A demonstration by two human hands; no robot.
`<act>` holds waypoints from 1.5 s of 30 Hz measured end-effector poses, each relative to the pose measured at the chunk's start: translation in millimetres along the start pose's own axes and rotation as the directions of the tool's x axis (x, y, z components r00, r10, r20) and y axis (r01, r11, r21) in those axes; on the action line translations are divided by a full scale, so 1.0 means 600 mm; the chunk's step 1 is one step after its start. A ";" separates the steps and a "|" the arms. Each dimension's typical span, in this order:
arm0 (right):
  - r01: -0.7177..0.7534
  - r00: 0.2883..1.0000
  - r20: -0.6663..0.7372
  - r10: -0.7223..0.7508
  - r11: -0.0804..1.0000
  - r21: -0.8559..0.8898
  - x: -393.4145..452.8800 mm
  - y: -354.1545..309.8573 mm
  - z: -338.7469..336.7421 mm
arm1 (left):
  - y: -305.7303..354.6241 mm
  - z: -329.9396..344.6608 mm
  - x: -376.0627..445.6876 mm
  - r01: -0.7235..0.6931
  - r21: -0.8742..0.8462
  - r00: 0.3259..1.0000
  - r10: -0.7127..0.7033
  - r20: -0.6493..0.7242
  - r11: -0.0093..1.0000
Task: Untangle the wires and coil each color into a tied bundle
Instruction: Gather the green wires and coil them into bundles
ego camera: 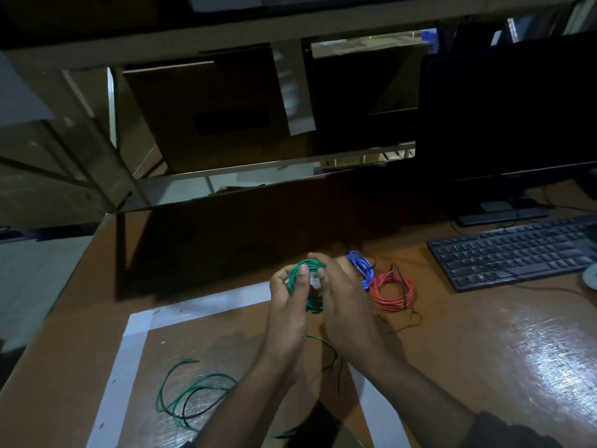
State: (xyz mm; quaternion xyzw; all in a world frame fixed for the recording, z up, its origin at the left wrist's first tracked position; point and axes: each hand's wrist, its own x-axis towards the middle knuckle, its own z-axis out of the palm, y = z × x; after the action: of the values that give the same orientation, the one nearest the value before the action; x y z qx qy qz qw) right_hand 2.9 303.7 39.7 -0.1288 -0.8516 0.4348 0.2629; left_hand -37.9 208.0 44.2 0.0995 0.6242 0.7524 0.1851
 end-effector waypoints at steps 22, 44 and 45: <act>-0.111 0.992 0.058 0.110 0.994 0.003 -0.021 0.024 0.011 | -0.029 0.027 -0.004 -0.123 -0.100 0.968 0.097 -0.234 0.987; -0.095 0.991 0.088 0.101 0.993 -0.072 -0.047 0.083 -0.072 | -0.004 0.034 0.011 0.105 0.446 0.920 -0.257 0.295 0.889; -0.094 0.991 0.087 0.099 0.994 -0.061 -0.051 0.088 -0.073 | -0.007 0.038 0.011 0.118 0.441 0.921 -0.264 0.288 0.890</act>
State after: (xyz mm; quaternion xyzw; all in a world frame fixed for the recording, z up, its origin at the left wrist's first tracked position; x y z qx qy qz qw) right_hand 52.3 350.6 7.8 -0.1575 -0.8673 0.4281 0.1992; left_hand -34.7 231.8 44.3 0.2019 0.7351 0.5514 0.3388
